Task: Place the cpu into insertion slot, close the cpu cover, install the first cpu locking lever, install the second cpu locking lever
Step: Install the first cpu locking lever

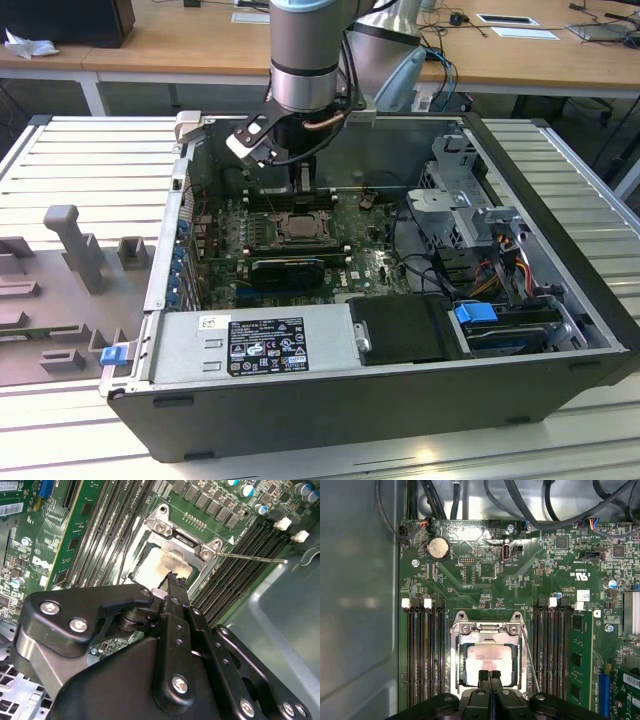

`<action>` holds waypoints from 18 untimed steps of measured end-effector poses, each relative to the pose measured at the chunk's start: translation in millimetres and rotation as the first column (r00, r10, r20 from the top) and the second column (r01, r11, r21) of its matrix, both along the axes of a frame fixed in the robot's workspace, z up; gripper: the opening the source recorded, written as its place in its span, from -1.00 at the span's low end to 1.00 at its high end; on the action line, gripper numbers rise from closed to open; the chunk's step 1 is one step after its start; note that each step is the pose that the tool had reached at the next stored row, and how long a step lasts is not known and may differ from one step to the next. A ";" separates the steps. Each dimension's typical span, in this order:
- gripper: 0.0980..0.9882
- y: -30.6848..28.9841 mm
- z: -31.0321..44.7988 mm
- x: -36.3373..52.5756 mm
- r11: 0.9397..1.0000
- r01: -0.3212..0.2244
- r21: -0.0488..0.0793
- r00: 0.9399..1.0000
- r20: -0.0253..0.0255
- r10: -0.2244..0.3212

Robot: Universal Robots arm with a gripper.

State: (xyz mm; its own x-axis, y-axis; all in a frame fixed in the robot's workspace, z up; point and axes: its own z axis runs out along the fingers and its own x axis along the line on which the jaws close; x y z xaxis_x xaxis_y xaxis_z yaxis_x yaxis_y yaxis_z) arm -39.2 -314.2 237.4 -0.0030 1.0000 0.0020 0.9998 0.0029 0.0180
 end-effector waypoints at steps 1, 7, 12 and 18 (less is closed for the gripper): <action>-0.98 0.1 1.8 0.0 1.000 0.000 0.000 1.000 0.000 0.000; -0.98 0.1 21.3 0.0 1.000 0.000 0.000 1.000 0.000 0.000; -0.98 0.1 30.0 0.0 1.000 0.000 0.000 1.000 0.000 0.000; -0.98 0.1 50.4 0.0 1.000 0.000 0.000 1.000 0.000 0.000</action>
